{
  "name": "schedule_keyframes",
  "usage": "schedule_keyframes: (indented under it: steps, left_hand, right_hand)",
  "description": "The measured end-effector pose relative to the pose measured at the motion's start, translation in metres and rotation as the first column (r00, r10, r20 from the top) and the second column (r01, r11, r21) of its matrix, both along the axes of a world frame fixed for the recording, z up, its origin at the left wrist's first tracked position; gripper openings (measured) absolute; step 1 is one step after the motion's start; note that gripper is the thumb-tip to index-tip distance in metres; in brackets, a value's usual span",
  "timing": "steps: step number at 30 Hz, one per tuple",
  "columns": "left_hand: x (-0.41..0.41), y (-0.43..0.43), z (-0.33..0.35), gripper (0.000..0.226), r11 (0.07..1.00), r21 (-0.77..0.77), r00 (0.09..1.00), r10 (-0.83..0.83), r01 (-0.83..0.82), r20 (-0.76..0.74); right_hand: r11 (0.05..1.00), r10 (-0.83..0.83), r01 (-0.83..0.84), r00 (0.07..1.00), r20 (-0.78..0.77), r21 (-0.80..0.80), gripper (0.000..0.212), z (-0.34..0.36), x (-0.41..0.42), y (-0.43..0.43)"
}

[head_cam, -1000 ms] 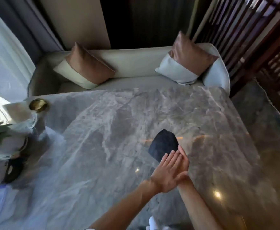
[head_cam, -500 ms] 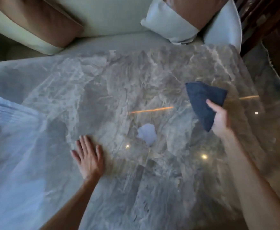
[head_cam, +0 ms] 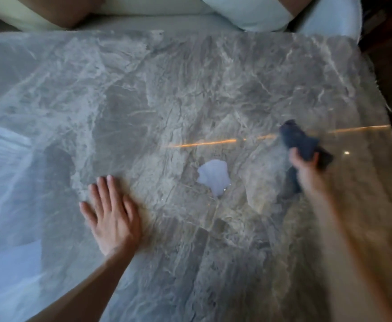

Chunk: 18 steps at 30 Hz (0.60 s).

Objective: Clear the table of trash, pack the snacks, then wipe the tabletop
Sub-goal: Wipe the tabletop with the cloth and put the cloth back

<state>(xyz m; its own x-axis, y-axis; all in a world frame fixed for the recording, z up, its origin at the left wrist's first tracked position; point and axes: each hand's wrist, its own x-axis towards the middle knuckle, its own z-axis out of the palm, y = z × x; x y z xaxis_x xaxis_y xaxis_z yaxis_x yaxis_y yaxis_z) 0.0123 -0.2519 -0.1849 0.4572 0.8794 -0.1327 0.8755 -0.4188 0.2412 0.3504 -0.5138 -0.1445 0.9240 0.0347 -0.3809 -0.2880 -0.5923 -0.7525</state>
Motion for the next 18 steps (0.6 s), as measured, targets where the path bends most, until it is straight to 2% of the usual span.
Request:
schedule_keyframes:
  steps: [2,6,8,11,18]
  left_hand:
    - [-0.001,-0.002,-0.001,0.062,1.000,-0.001,1.000,-0.005,0.005,-0.014]
    - [0.003,-0.004,0.002,0.062,1.000,0.014,1.000,-0.007,0.007,-0.011]
    - [0.002,-0.003,0.004,0.062,1.000,0.004,1.000,0.004,-0.004,-0.011]
    - [0.005,-0.005,0.007,0.062,1.000,0.015,1.000,0.006,-0.006,-0.028]
    - [0.005,-0.006,0.008,0.063,1.000,0.012,0.999,-0.016,0.017,-0.042]
  right_hand:
    - [0.968,0.162,-0.149,0.986,0.049,-0.203,0.065,-0.018,-0.020,0.015]
    - [0.946,0.218,-0.181,0.969,0.114,-0.269,0.076,-0.020,-0.030,0.024]
    - [0.893,0.323,-0.248,0.934,0.151,-0.377,0.080,-0.023,-0.031,0.025]
    - [0.785,0.421,-0.303,0.901,0.106,-0.540,0.078,-0.029,-0.031,0.026]
    - [0.751,0.455,-0.289,0.878,0.149,-0.593,0.073,-0.028,-0.049,0.041]
